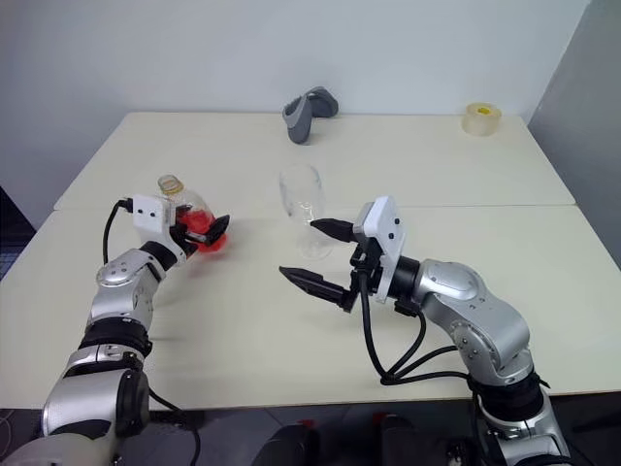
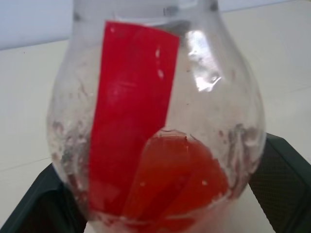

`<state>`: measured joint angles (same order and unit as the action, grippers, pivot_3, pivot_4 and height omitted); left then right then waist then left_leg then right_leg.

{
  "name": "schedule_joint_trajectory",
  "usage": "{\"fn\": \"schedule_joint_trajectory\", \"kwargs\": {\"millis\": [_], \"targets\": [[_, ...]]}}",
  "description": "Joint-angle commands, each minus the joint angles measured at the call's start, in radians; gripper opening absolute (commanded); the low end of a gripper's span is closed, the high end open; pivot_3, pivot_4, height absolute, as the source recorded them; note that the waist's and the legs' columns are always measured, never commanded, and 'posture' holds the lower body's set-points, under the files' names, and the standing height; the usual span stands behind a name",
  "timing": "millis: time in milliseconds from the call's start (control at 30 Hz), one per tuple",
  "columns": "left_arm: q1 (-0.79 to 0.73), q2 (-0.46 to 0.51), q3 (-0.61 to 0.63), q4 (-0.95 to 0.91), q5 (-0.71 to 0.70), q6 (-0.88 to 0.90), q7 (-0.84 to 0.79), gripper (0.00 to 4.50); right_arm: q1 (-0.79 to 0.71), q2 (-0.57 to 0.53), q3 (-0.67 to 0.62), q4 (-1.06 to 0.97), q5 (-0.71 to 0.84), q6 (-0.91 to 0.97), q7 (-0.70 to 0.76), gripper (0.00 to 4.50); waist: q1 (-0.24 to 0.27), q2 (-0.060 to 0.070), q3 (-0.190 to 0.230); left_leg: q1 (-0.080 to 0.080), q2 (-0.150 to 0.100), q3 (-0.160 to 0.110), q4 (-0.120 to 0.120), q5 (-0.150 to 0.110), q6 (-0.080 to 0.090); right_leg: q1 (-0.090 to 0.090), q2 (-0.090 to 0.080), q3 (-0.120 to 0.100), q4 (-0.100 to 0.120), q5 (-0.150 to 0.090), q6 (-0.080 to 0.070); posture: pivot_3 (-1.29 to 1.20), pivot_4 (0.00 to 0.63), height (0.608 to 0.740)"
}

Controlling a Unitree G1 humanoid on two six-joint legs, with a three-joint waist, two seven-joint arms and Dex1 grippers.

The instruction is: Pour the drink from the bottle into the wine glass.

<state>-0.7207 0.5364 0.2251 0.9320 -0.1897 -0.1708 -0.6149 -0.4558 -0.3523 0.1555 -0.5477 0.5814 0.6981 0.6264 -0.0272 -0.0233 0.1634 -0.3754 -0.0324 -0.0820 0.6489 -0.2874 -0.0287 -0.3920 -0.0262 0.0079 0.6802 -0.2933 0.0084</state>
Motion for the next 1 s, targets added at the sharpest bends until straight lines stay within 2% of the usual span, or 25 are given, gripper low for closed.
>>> {"fn": "schedule_joint_trajectory", "kwargs": {"millis": [33, 300, 467, 800, 1000], "targets": [[-0.033, -0.001, 0.003, 0.021, 0.002, -0.039, -0.012, 4.3, -0.023, -0.006, -0.027, -0.039, 0.02, -0.005, -0.009, 4.5, 0.0, 0.0, 0.0, 0.0, 0.0, 0.0, 0.0, 0.0, 0.0, -0.001, 0.0, 0.0, 0.0, 0.0, 0.0, 0.0, 0.15, 0.74], [-0.052, 0.012, 0.012, 0.052, -0.006, -0.048, -0.029, 2.24, -0.025, -0.002, -0.025, -0.03, 0.016, -0.012, -0.011, 4.5, -0.001, 0.0, 0.0, -0.014, 0.0, 0.0, 0.009, 0.002, -0.003, -0.012, 0.0, 0.0, 0.004, 0.001, 0.0, 0.0, 0.15, 0.74], [-0.059, 0.017, 0.014, 0.051, -0.006, -0.045, -0.034, 1.5, -0.031, 0.003, -0.021, -0.015, 0.008, -0.022, -0.01, 4.5, -0.001, 0.0, 0.0, -0.018, -0.002, -0.001, 0.014, 0.001, -0.001, -0.015, -0.001, 0.0, 0.008, 0.002, 0.001, 0.0, 0.15, 0.74], [-0.065, 0.035, -0.028, -0.154, 0.007, 0.073, -0.07, 1.15, -0.047, 0.005, -0.021, 0.019, -0.032, -0.058, -0.021, 4.5, -0.002, -0.001, 0.0, -0.019, -0.002, -0.001, 0.015, 0.002, -0.002, -0.015, -0.001, 0.0, 0.009, 0.002, 0.001, 0.0, 0.15, 0.74], [-0.124, 0.062, -0.13, -0.256, 0.07, 0.092, -0.16, 1.14, -0.108, 0.016, -0.044, 0.07, -0.04, -0.072, -0.037, 4.5, -0.002, -0.001, 0.0, -0.019, -0.002, -0.001, 0.015, 0.002, -0.003, -0.016, -0.001, 0.0, 0.01, 0.003, 0.001, 0.0, 0.15, 0.74]]}}
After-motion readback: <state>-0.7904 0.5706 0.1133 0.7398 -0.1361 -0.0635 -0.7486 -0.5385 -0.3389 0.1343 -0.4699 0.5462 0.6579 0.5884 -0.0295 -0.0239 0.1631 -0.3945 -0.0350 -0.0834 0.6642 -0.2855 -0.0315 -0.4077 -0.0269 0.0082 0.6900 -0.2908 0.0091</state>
